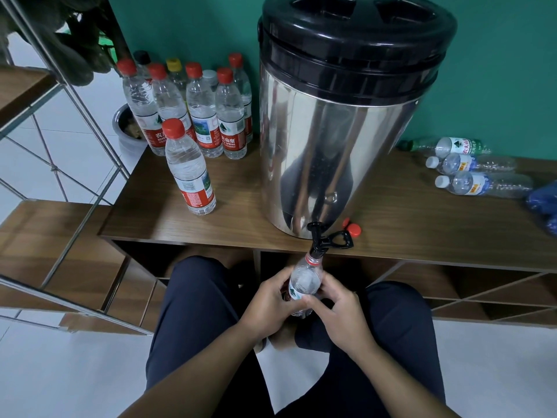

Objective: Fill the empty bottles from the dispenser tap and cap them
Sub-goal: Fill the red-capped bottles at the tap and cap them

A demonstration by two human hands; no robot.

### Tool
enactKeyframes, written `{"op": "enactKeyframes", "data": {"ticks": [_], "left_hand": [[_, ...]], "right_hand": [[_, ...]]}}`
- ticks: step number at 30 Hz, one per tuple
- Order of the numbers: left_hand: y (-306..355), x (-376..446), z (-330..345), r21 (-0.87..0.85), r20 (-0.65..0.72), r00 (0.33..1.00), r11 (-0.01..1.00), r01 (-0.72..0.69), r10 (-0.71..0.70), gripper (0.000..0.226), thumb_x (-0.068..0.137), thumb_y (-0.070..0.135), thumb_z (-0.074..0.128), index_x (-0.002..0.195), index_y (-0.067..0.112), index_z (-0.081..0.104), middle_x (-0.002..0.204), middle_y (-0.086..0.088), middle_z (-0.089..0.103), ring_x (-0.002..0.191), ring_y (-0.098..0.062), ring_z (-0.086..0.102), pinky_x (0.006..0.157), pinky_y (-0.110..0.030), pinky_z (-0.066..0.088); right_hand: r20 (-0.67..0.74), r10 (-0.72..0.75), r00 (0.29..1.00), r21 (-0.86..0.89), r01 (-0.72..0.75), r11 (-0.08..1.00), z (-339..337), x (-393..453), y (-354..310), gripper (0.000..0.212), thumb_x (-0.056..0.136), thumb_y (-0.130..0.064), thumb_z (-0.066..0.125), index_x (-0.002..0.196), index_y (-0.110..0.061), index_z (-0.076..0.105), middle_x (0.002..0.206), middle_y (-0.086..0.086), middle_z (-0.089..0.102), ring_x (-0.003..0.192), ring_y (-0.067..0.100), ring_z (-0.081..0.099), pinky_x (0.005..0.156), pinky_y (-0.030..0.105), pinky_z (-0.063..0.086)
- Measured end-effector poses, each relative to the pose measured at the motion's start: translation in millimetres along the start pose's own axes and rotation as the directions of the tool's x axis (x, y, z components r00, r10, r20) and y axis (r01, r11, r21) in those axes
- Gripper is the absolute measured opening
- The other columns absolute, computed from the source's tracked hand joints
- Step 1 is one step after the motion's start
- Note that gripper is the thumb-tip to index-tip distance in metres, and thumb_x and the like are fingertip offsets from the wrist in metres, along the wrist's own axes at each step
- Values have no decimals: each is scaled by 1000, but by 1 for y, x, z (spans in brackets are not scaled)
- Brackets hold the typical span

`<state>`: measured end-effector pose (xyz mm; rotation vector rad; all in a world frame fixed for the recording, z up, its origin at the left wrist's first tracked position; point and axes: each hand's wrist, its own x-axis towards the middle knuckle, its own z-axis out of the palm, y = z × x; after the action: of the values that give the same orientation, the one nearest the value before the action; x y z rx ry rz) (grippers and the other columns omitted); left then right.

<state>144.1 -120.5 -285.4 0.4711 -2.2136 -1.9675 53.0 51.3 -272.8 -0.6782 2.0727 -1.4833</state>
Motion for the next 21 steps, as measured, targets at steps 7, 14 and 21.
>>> {"op": "enactKeyframes", "data": {"ticks": [7, 14, 21], "left_hand": [[-1, 0, 0, -2, 4, 1000, 1000, 1, -1, 60, 93, 18, 92, 147, 27, 66, 138, 4, 76, 133, -20, 70, 117, -55, 52], [-1, -1, 0, -8, 3, 1000, 1000, 0, 0, 62, 94, 17, 92, 148, 26, 65, 139, 5, 75, 134, -19, 70, 118, -54, 52], [-2, -1, 0, -13, 4, 1000, 1000, 7, -7, 64, 92, 20, 93, 149, 27, 65, 140, 6, 75, 134, -18, 69, 119, -52, 51]], "right_hand": [[-7, -1, 1000, 9, 1, 1000, 1, 1, 2, 52, 99, -10, 82, 144, -33, 70, 127, -9, 81, 118, 18, 78, 106, 52, 61], [-7, 11, 1000, -17, -11, 1000, 1, 0, 3, 54, 99, -11, 82, 146, -35, 69, 124, -10, 82, 108, 19, 80, 99, 51, 64], [-1, 22, 1000, -1, -22, 1000, 2, 0, 4, 50, 100, -12, 81, 142, -36, 70, 120, -6, 83, 104, 24, 80, 99, 54, 63]]}}
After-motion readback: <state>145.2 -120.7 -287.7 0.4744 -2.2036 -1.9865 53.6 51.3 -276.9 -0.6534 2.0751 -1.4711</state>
